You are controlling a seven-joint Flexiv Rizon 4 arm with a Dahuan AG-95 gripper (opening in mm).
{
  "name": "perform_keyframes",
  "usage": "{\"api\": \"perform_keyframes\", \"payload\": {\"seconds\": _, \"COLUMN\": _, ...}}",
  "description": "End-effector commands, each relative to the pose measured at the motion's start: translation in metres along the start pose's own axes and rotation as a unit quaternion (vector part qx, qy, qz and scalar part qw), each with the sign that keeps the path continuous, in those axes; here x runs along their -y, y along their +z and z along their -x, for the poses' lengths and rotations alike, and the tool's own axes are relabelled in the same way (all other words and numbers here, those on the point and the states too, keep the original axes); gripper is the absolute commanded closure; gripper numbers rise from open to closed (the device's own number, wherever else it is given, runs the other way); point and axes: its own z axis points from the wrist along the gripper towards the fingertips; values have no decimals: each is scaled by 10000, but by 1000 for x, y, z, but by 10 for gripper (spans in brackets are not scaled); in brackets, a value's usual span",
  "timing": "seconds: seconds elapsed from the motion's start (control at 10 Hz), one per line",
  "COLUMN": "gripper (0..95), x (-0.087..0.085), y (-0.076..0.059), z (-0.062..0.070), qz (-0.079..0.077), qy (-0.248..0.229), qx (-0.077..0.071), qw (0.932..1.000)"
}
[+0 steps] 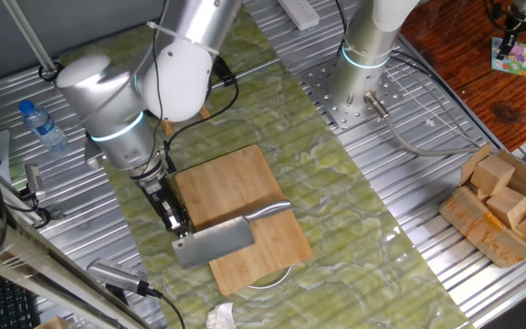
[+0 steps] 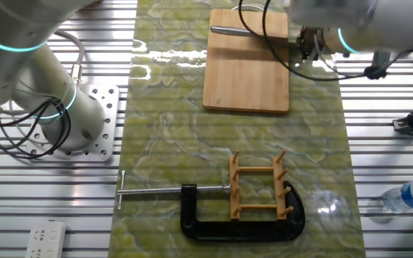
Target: Put the knife on the knife rack
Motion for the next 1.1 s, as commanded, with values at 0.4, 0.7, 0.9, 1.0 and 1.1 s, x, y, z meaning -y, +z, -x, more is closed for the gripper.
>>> {"api": "perform_keyframes", "payload": {"seconds": 0.4, "gripper": 950, "x": -5, "y": -6, "z": -2, "qz": -291, "qy": -8, "qx": -152, "qw": 9995}}
{"api": "perform_keyframes", "payload": {"seconds": 0.7, "gripper": 950, "x": -7, "y": -10, "z": -4, "qz": -416, "qy": -21, "qx": -213, "qw": 9989}}
{"api": "perform_keyframes", "payload": {"seconds": 0.9, "gripper": 950, "x": -8, "y": -12, "z": -6, "qz": -501, "qy": -64, "qx": -262, "qw": 9984}}
{"api": "perform_keyframes", "payload": {"seconds": 1.0, "gripper": 950, "x": -8, "y": -13, "z": -6, "qz": -674, "qy": -217, "qx": -326, "qw": 9970}}
{"api": "perform_keyframes", "payload": {"seconds": 1.1, "gripper": 950, "x": -9, "y": -14, "z": -7, "qz": -725, "qy": -247, "qx": -350, "qw": 9964}}
